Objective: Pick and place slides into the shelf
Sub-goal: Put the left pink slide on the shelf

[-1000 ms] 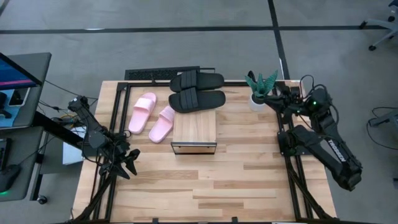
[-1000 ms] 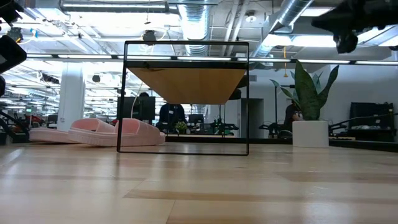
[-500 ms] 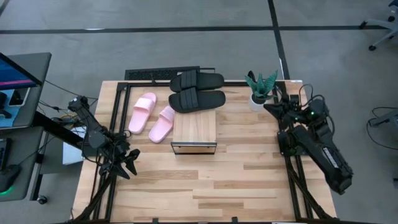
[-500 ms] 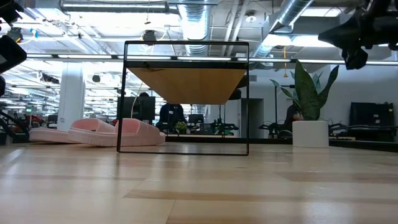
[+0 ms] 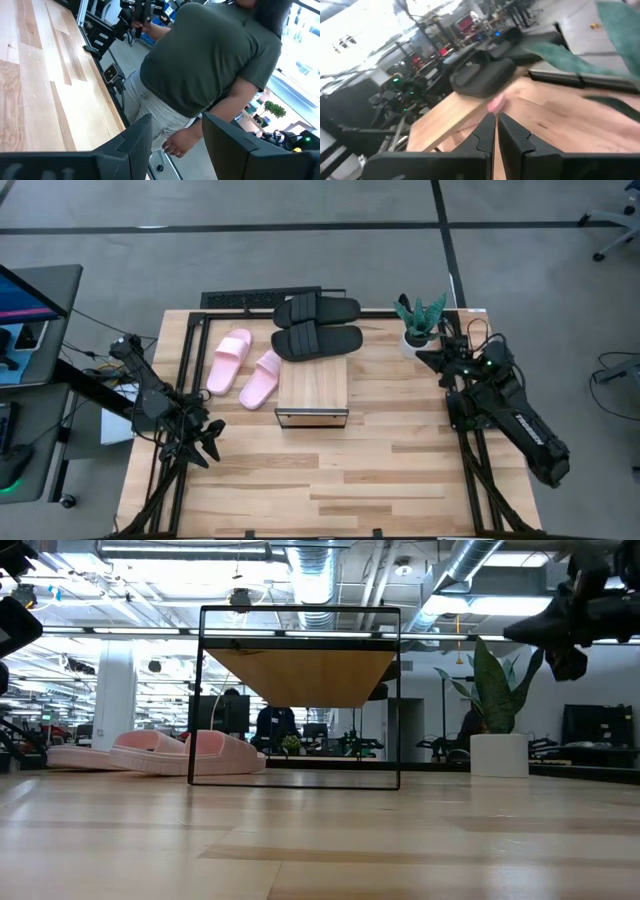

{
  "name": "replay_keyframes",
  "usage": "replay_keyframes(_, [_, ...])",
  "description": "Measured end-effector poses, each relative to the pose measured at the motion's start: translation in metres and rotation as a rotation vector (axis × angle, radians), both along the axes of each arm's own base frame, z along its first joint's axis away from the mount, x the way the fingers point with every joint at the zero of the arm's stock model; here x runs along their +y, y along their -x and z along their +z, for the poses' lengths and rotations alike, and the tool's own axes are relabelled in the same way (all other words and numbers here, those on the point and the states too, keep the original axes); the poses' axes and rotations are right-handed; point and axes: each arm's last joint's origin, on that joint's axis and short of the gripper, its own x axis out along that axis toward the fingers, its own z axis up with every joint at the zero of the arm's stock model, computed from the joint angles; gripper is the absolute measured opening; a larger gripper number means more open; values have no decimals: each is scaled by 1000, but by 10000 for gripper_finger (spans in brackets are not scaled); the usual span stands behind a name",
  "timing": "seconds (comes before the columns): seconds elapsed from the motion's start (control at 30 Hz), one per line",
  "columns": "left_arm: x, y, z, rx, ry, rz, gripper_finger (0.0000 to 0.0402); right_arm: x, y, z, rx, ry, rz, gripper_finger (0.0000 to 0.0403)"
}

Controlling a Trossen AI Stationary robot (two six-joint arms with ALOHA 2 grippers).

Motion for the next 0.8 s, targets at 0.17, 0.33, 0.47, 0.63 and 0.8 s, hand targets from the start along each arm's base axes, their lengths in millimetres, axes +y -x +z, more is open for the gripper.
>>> replay_keyframes(0.17, [0, 0, 0, 0, 0, -1, 162, -3, -4, -17, 41, -84, -57, 12])
replay_keyframes(0.33, [0, 0, 0, 0, 0, -1, 162, -4, -6, -28, 95, -131, -133, 12])
replay_keyframes(0.47, [0, 0, 0, 0, 0, -1, 162, -4, -8, -37, 110, -171, -182, 12])
replay_keyframes(0.63, [0, 0, 0, 0, 0, -2, 162, -4, -11, -38, 139, -162, -232, 12])
replay_keyframes(0.8, [0, 0, 0, 0, 0, -1, 162, -2, -12, -39, 151, -154, -209, 12])
